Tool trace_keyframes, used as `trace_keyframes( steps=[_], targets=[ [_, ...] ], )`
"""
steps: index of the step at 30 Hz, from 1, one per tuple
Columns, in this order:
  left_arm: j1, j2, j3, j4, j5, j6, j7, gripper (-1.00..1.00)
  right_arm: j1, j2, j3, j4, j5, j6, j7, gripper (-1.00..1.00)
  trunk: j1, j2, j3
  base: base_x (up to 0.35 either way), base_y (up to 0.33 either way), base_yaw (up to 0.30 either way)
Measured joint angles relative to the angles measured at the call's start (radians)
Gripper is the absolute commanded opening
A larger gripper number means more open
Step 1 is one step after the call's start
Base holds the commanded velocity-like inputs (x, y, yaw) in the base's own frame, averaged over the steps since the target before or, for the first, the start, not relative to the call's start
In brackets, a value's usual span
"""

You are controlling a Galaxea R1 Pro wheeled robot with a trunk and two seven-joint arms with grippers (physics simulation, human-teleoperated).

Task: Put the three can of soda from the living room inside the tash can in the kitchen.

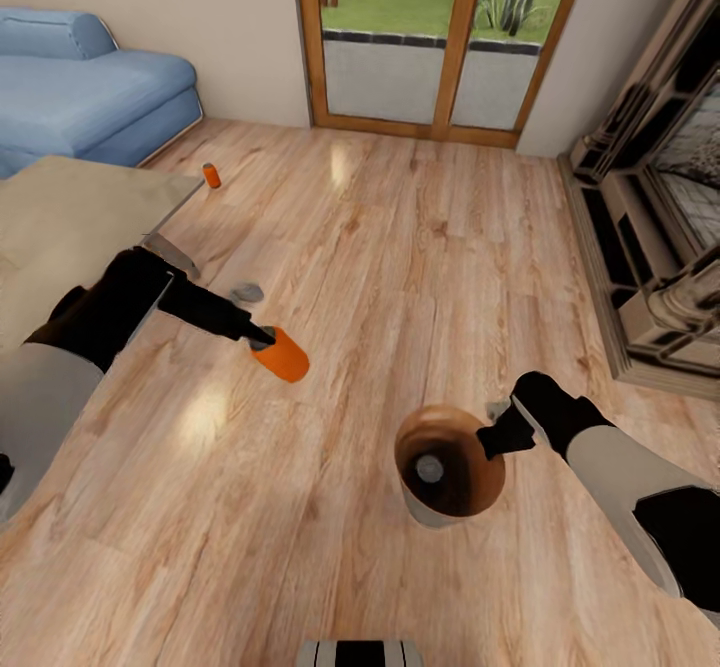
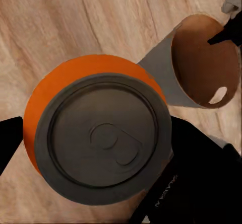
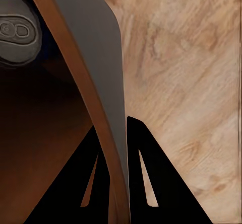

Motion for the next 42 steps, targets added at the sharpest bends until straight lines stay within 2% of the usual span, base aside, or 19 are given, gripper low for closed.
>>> trace_keyframes(
  steps=[1,2,4,5,7,8,11,13,15,17,18,20,22,23,26,28,31,36,42],
  targets=[
    [-0.016,-0.005,-0.017,0.004,-0.003,0.0,-0.019,-1.0,0.0,0.005,0.001,0.002,0.006,-0.001,-0.001,-1.0,-0.004,0.007,0.003,0.0,0.0,0.0],
    [-0.043,-0.021,-0.041,0.01,0.001,0.0,-0.051,-1.0,0.0,0.015,0.002,0.004,0.015,-0.003,-0.005,-1.0,-0.008,0.014,0.006,0.0,0.0,0.0],
    [-0.102,-0.089,-0.094,0.023,0.002,0.0,-0.122,-1.0,0.001,0.052,0.006,0.008,0.025,-0.004,-0.013,-1.0,-0.015,0.028,0.012,0.0,0.0,0.0],
    [-0.113,-0.108,-0.105,0.027,-0.004,0.0,-0.134,-1.0,0.001,0.07,0.003,0.008,0.014,-0.003,-0.014,-1.0,-0.015,0.028,0.012,0.0,0.0,0.0],
    [-0.122,-0.126,-0.112,0.03,-0.006,0.0,-0.141,-1.0,0.001,0.091,-0.005,0.008,-0.034,0.006,-0.015,-1.0,-0.015,0.028,0.013,0.0,0.0,0.0],
    [-0.126,-0.135,-0.115,0.03,-0.006,0.0,-0.144,-1.0,0.001,0.1,-0.006,0.008,-0.039,0.006,-0.018,-1.0,-0.015,0.028,0.013,0.0,0.0,0.0],
    [-0.139,-0.179,-0.122,0.032,-0.005,0.0,-0.151,-1.0,0.0,0.142,0.0,0.009,0.012,-0.002,-0.059,-1.0,-0.015,0.028,0.013,0.0,0.0,0.0],
    [-0.156,-0.229,-0.14,0.032,-0.006,0.0,-0.155,-1.0,0.001,0.173,0.001,0.01,0.025,-0.003,-0.089,-1.0,-0.015,0.028,0.012,0.0,0.0,0.0],
    [-0.162,-0.262,-0.213,0.034,-0.009,0.0,-0.155,-1.0,0.001,0.186,-0.004,0.01,-0.01,0.002,-0.096,-1.0,-0.015,0.028,0.012,0.0,0.0,0.0],
    [-0.164,-0.28,-0.316,0.057,-0.014,0.0,-0.153,-1.0,0.0,0.197,-0.007,0.009,-0.027,0.004,-0.099,-1.0,-0.015,0.028,0.012,0.0,0.0,0.0],
    [-0.165,-0.288,-0.343,0.069,-0.014,0.0,-0.15,-1.0,0.0,0.201,-0.006,0.009,-0.02,0.004,-0.101,-1.0,-0.015,0.028,0.012,0.0,0.0,0.0],
    [-0.163,-0.306,-0.369,0.08,-0.016,0.0,-0.138,-1.0,-0.001,0.206,-0.004,0.008,0.001,0.001,-0.103,-1.0,-0.015,0.028,0.012,0.0,0.0,0.0],
    [-0.161,-0.331,-0.393,0.087,-0.048,0.0,-0.105,-1.0,-0.001,0.214,-0.001,0.006,0.02,-0.002,-0.105,-1.0,-0.015,0.028,0.012,0.0,0.0,0.0],
    [-0.16,-0.34,-0.396,0.089,-0.06,0.0,-0.099,-1.0,-0.001,0.216,-0.002,0.005,0.014,-0.001,-0.105,-1.0,-0.015,0.028,0.012,0.0,0.0,0.0],
    [-0.157,-0.397,-0.406,0.103,-0.15,0.0,-0.081,-1.0,-0.002,0.225,-0.006,-0.002,-0.008,0.002,-0.104,-1.0,-0.015,0.028,0.013,0.0,0.0,0.0],
    [-0.145,-0.421,-0.408,0.108,-0.178,0.0,-0.077,-1.0,-0.003,0.23,-0.006,-0.004,-0.008,0.003,-0.104,-1.0,-0.015,0.028,0.012,0.0,0.0,0.0],
    [-0.126,-0.435,-0.409,0.109,-0.192,0.0,-0.075,-1.0,-0.004,0.24,-0.003,-0.005,0.019,-0.001,-0.105,-1.0,-0.015,0.028,0.012,0.0,0.0,0.0],
    [-0.089,-0.445,-0.41,0.109,-0.198,0.0,-0.07,-1.0,-0.005,0.251,-0.007,-0.005,-0.007,0.002,-0.104,-1.0,-0.015,0.028,0.012,0.0,0.0,0.0],
    [-0.038,-0.448,-0.41,0.112,-0.201,0.0,0.004,-1.0,-0.007,0.262,-0.004,-0.005,0.015,-0.001,-0.105,-1.0,-0.015,0.028,0.012,0.0,0.0,0.0]
  ],
)
